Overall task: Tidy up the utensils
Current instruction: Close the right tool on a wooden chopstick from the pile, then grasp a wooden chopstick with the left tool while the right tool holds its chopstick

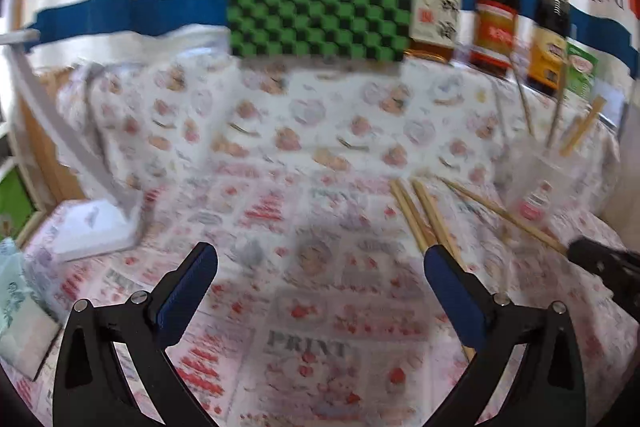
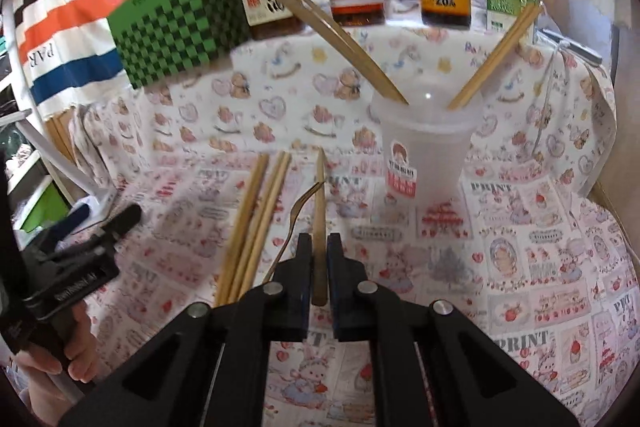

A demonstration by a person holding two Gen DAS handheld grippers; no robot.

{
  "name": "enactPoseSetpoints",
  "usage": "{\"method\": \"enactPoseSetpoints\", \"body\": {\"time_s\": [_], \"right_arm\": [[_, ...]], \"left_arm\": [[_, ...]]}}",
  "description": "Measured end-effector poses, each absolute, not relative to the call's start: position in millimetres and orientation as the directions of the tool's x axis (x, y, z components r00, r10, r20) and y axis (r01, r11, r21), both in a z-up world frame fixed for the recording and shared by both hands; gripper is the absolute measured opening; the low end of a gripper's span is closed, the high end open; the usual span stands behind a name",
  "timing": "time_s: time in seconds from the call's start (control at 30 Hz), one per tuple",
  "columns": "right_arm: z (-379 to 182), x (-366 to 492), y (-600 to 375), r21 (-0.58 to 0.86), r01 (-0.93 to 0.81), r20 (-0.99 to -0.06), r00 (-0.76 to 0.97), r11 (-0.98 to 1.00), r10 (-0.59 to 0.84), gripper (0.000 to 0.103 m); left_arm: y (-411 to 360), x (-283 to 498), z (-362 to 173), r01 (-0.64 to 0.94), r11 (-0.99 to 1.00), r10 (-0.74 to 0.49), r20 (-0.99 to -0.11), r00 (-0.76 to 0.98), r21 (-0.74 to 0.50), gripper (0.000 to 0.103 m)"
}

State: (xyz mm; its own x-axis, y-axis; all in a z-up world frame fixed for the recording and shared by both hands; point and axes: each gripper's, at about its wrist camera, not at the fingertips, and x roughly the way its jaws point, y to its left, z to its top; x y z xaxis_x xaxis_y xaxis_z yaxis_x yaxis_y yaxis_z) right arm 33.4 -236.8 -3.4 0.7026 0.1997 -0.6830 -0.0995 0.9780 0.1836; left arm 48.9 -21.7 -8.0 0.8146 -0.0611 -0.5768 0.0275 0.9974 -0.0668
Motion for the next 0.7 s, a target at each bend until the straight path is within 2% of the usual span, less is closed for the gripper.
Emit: {"method": "enactPoseSetpoints", "body": {"time_s": [0.07,0.13,0.3,0.53,0.7], "right_arm": [[-4,34,-238,0.188,-0.09,-0.692,0.695,0.978,0.197,0.007],[-8,37,-239,0.181,-0.065,-0.708,0.685,0.981,0.176,0.007],[-15,43,-247,0.21,-0.036,-0.749,0.636,0.977,0.185,0.007],[-17,44,-250,0.251,-0.038,-0.757,0.614,0.967,0.221,0.007],[-15,44,-253,0.261,-0.037,-0.752,0.619,0.965,0.227,0.007]], "left_arm": [[-22,46,-3,0.091,0.985,-0.158,-0.56,0.813,-0.146,0.102],[-26,47,-3,0.121,0.977,-0.203,-0.572,0.795,-0.178,0.102],[-51,57,-18,0.157,0.982,-0.185,-0.652,0.735,-0.102,0.099],[-58,66,-38,0.15,0.98,-0.195,-0.734,0.65,-0.127,0.077],[-63,67,-42,0.189,0.973,-0.222,-0.75,0.623,-0.13,0.06]]}}
